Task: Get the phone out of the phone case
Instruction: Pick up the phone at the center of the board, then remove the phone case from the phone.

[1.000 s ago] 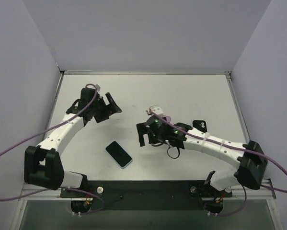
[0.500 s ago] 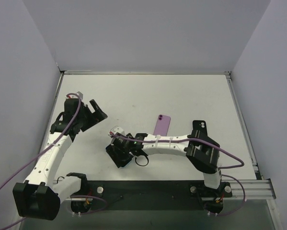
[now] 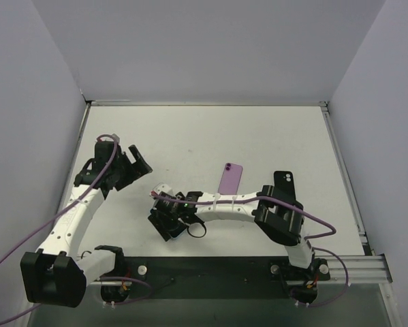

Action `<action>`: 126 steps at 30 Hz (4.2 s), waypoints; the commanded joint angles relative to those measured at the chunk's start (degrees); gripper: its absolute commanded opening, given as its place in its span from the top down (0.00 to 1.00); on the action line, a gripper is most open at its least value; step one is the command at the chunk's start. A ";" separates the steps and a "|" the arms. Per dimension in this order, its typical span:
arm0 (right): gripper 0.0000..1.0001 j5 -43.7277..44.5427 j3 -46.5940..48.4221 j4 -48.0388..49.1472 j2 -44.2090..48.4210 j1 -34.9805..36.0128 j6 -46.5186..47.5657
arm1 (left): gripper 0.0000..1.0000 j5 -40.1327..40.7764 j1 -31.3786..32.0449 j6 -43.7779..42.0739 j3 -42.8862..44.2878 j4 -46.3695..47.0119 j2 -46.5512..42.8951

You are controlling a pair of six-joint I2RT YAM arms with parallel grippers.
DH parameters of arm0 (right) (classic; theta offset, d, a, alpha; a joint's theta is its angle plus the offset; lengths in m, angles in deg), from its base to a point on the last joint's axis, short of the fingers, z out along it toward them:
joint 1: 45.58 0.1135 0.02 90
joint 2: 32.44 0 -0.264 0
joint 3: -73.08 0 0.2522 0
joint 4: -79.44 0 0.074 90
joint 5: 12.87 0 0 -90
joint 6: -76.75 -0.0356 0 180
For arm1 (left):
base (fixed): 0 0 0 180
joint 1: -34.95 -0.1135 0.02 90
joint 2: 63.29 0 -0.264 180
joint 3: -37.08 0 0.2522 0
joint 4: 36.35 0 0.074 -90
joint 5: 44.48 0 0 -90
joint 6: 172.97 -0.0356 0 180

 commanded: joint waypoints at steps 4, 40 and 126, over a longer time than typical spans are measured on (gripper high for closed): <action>0.00 2.03 3.21 -3.50 -4.43 1.68 0.23 | 0.03 -1.53 -0.32 1.18 2.15 -1.90 0.34; 0.91 -2.71 -12.61 10.82 16.57 -7.28 -11.46 | 0.03 -23.68 11.72 22.97 -26.25 36.86 4.12; 0.66 -29.16 -48.29 91.06 35.57 -27.32 -56.80 | 1.00 -45.57 5.39 58.83 -17.89 101.63 14.93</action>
